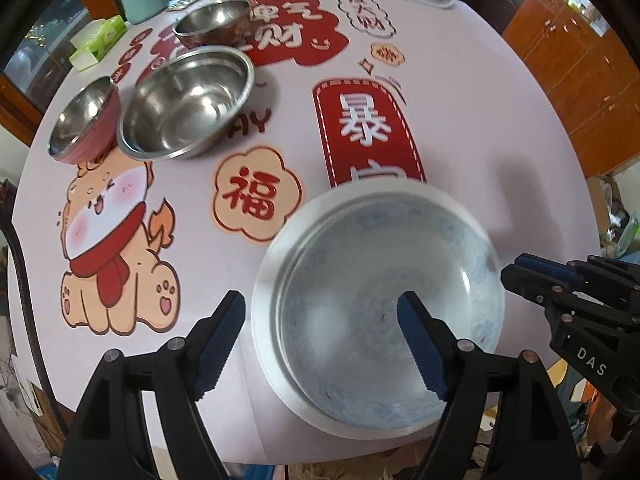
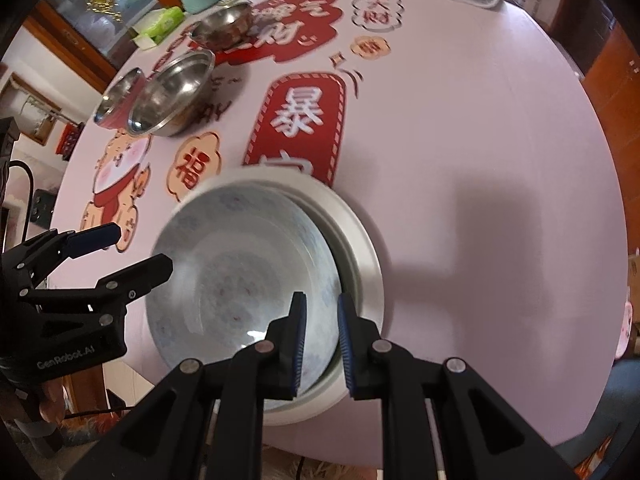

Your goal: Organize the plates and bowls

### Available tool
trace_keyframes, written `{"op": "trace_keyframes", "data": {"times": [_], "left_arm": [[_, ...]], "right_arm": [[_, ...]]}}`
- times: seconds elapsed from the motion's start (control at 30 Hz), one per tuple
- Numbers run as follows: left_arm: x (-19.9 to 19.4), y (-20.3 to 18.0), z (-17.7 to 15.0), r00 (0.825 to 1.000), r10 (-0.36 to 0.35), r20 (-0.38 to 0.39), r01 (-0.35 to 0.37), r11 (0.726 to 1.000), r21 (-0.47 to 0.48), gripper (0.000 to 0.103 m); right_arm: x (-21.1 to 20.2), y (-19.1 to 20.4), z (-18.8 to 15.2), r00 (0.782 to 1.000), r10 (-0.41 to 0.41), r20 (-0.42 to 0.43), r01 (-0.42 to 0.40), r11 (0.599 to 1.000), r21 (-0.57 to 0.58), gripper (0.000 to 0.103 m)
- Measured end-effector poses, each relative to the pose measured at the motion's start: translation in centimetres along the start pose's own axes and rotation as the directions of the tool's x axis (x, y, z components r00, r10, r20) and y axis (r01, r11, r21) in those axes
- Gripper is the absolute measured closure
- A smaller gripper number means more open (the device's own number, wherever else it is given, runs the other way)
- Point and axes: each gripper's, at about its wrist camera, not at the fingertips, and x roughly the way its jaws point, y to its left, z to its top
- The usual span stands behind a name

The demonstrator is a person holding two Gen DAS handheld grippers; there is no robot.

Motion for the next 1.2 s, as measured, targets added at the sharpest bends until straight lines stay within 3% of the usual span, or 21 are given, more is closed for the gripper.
{"op": "trace_keyframes", "data": {"times": [0.2,0.47,0.7,0.77,0.8,0.87,1.03,1.2], "left_arm": [[-2.7,1.3,1.4,0.999,0.001,0.051,0.003,0.997,-0.079,0.024],[-7.5,5.3,2.9,0.984,0.065,0.167,-0.043,0.990,-0.132,0.024],[-12.2,11.5,4.7,0.946,0.113,0.302,-0.078,0.989,-0.126,0.023],[-12.9,13.6,5.5,0.933,0.131,0.334,-0.098,0.989,-0.114,0.017],[-13.1,14.3,5.8,0.930,0.135,0.343,-0.103,0.989,-0.109,0.017],[-13.4,16.5,6.7,0.924,0.132,0.360,-0.104,0.990,-0.095,0.017],[-12.2,21.1,9.6,0.931,0.077,0.358,-0.064,0.997,-0.050,0.017],[-8.8,22.1,11.3,0.958,-0.051,0.283,0.053,0.999,0.000,0.014]], "right_arm": [[-1.4,0.5,2.5,0.998,0.063,0.026,-0.062,0.997,-0.045,0.087],[-4.1,2.5,5.5,0.985,0.153,0.080,-0.149,0.987,-0.054,0.087],[-7.5,5.9,8.5,0.969,0.155,0.193,-0.154,0.988,-0.020,0.087],[-7.9,7.2,9.5,0.965,0.133,0.228,-0.138,0.990,0.007,0.083],[-8.0,7.7,10.0,0.962,0.125,0.244,-0.135,0.991,0.022,0.077],[-8.1,9.0,11.1,0.954,0.109,0.278,-0.131,0.990,0.060,0.076],[-7.3,11.2,14.0,0.943,0.085,0.323,-0.139,0.980,0.146,0.076],[-4.9,12.4,17.0,0.947,0.063,0.315,-0.134,0.969,0.208,0.075]]}}
